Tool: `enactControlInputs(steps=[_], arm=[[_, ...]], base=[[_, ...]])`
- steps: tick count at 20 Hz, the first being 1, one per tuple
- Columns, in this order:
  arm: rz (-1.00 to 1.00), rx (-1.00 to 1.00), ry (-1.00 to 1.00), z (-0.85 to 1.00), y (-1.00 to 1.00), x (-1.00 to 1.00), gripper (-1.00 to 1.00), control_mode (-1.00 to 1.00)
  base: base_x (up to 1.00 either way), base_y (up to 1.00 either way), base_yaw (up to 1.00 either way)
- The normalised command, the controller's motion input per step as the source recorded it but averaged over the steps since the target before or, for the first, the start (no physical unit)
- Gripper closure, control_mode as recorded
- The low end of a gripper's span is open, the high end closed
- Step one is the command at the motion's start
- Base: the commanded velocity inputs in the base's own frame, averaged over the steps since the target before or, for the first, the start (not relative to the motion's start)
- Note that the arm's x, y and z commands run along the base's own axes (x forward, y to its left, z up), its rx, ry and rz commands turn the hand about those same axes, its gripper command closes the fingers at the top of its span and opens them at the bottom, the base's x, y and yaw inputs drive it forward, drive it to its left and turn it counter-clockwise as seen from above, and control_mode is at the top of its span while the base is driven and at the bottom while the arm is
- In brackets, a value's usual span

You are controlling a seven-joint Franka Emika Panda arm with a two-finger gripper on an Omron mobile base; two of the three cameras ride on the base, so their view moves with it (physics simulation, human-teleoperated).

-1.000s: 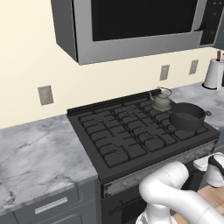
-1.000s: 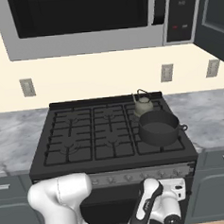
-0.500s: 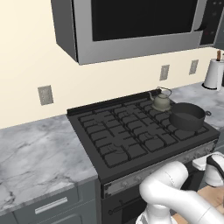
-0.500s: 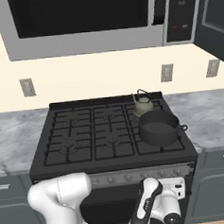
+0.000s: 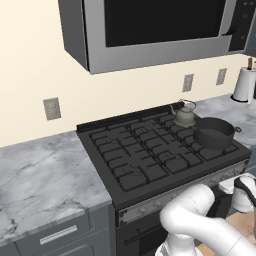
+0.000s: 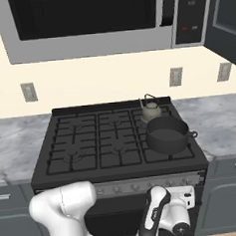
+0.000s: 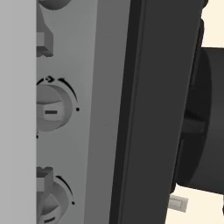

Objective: Pick the kettle from the cabinet and place it on a stove burner. Then pick the pot from the counter and place it on another stove burner. Finally, turn both burners on.

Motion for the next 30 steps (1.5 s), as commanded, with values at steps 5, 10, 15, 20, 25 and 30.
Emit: enactControlInputs(steps=[5,10,15,20,25,30], arm=[[0.00,0.00,0.00,-0.05,0.00,0.12,-1.00,-1.00],[0.00,0.00,0.00,-0.08,0.00,0.12,-1.00,-1.00],[0.00,0.00,0.00,-0.10,0.00,0.13,-1.00,-1.00],[0.00,0.00,-0.01,-0.01,0.04,0.08,-1.00,-1.00],[0.00,0.00,-0.04,0.00,0.16,0.11,1.00,-1.00],[0.00,0.00,-0.04,0.00,0.13,0.07,1.00,-1.00]], base=[[0.00,0.00,0.00],[0.00,0.00,0.00],[0.00,0.00,0.00],[0.00,0.00,0.00],[0.00,0.00,0.00],[0.00,0.00,0.00]])
